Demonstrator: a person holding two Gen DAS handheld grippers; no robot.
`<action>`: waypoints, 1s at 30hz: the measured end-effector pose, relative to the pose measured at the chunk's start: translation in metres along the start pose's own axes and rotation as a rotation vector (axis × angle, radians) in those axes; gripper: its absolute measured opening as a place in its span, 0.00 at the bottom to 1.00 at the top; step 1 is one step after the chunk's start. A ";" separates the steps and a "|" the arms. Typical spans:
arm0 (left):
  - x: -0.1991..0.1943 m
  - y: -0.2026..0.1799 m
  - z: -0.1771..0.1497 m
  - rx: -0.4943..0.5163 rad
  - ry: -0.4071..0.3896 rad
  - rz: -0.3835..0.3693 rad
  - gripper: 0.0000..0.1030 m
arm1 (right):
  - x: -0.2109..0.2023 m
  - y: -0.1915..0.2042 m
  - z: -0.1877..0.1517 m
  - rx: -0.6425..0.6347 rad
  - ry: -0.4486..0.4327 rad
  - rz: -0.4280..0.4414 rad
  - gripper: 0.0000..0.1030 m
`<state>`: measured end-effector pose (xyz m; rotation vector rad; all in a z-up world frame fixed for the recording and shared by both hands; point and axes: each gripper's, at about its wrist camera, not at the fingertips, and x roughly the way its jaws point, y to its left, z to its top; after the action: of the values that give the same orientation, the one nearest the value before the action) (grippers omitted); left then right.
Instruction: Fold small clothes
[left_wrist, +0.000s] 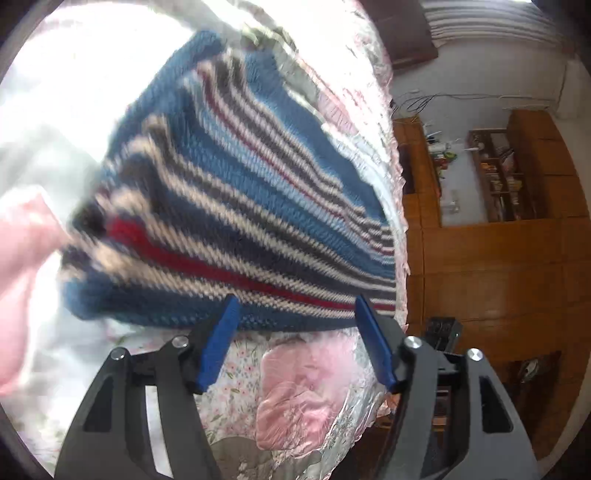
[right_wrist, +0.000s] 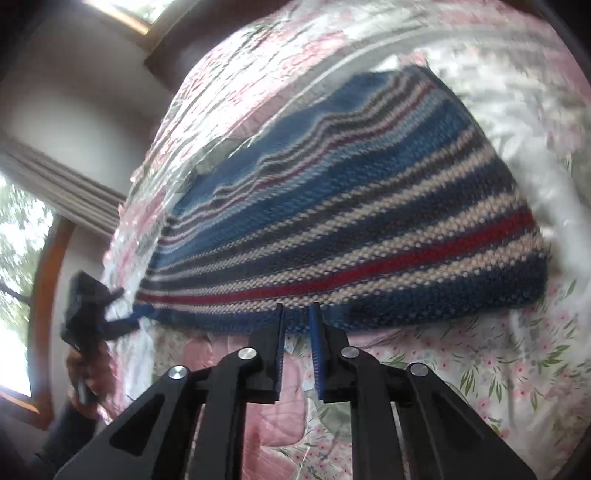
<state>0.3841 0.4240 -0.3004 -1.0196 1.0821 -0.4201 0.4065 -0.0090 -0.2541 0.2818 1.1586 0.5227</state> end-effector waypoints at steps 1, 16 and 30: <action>-0.018 -0.002 0.010 0.014 -0.035 0.031 0.76 | -0.001 0.025 -0.003 -0.112 -0.010 -0.074 0.26; 0.001 0.031 0.135 -0.024 0.145 0.278 0.85 | 0.142 0.251 -0.104 -0.904 -0.039 -0.476 0.43; 0.051 0.046 0.174 -0.006 0.202 0.228 0.85 | 0.202 0.292 -0.087 -0.948 -0.093 -0.435 0.43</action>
<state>0.5509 0.4931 -0.3489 -0.8593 1.3657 -0.3399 0.3148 0.3410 -0.3106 -0.7392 0.7418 0.6037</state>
